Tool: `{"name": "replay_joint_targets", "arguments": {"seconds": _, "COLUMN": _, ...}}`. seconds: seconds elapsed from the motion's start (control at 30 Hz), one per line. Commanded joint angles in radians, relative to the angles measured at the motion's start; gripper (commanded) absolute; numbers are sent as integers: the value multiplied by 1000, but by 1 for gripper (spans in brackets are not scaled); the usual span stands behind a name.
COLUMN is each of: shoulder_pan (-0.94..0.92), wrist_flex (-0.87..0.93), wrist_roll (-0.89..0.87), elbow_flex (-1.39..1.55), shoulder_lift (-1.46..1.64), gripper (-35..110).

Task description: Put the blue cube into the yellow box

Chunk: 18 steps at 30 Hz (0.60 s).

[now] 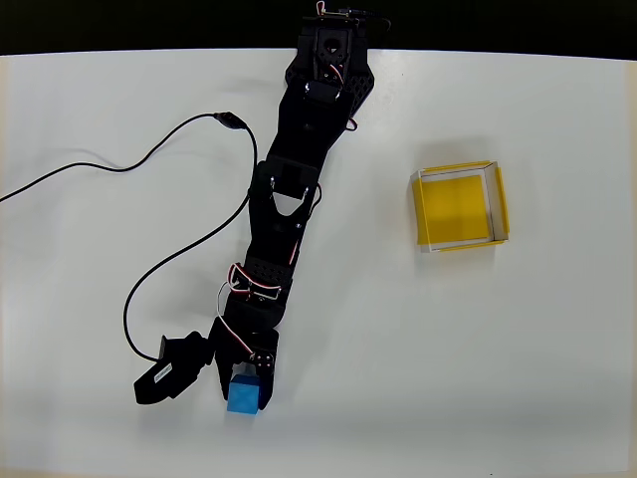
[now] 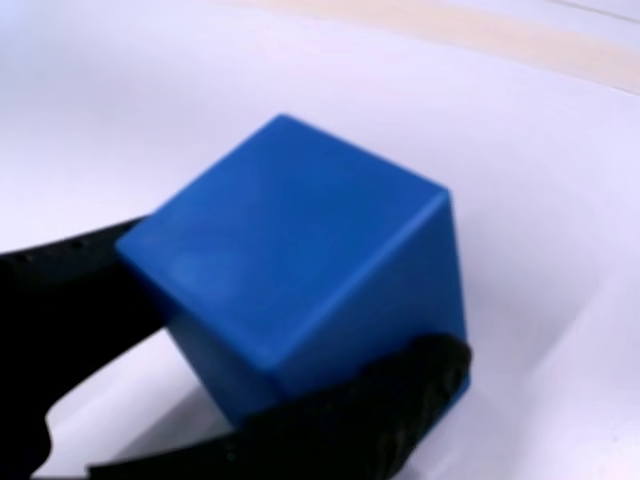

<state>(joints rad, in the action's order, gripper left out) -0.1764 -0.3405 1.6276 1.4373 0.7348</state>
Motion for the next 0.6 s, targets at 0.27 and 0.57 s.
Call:
{"name": "replay_joint_targets", "arguments": {"seconds": 0.27, "shoulder_pan": -14, "wrist_flex": -17, "wrist_roll": 71, "elbow_flex": 67, "shoulder_lift": 255, "gripper": 18}}
{"name": "replay_joint_targets", "arguments": {"seconds": 0.57, "shoulder_pan": -11, "wrist_flex": -31, "wrist_roll": 91, "elbow_flex": 179, "shoulder_lift": 379, "gripper": 17}}
